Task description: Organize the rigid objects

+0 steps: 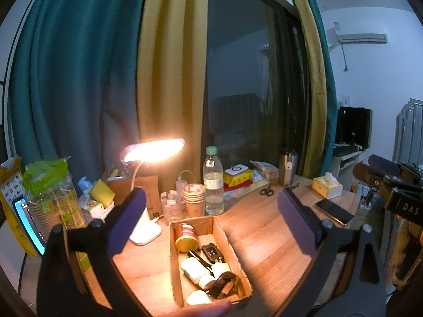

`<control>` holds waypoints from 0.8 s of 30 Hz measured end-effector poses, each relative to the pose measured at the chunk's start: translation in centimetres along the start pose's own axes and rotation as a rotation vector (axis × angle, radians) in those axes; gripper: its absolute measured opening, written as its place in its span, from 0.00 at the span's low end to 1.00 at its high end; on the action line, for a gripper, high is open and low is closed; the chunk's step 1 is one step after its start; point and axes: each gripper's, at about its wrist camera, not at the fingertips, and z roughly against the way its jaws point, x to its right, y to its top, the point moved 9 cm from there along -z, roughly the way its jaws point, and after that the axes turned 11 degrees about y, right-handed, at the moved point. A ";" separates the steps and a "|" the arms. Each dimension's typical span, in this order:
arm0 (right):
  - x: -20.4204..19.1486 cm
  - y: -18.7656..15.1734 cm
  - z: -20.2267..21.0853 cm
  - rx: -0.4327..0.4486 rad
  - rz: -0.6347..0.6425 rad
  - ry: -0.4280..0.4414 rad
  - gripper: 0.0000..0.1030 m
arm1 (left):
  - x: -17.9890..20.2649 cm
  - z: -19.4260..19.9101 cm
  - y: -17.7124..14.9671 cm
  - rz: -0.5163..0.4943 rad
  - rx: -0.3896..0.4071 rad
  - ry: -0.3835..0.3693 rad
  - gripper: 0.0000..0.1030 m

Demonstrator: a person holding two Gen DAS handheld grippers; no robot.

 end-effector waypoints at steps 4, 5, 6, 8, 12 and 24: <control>0.1 -0.2 -0.1 -0.004 -0.001 -0.001 0.68 | 0.1 -0.1 0.0 -0.002 -0.006 -0.004 0.99; 0.2 -0.2 -0.1 -0.004 -0.001 0.000 0.68 | 0.1 -0.1 0.0 -0.003 -0.010 -0.008 0.99; 0.1 -0.2 -0.1 -0.003 -0.001 0.001 0.68 | 0.1 -0.3 -0.1 -0.003 -0.013 -0.011 0.99; 0.1 -0.2 -0.1 -0.004 0.000 0.000 0.68 | 0.0 -0.3 0.0 0.000 -0.017 -0.013 0.99; 0.0 -0.4 -0.2 -0.007 0.004 0.003 0.68 | 0.0 -0.4 -0.1 -0.001 -0.019 -0.016 0.99; 0.0 -0.5 -0.2 -0.010 0.004 0.003 0.68 | 0.4 -0.5 -0.5 -0.009 -0.031 -0.024 0.99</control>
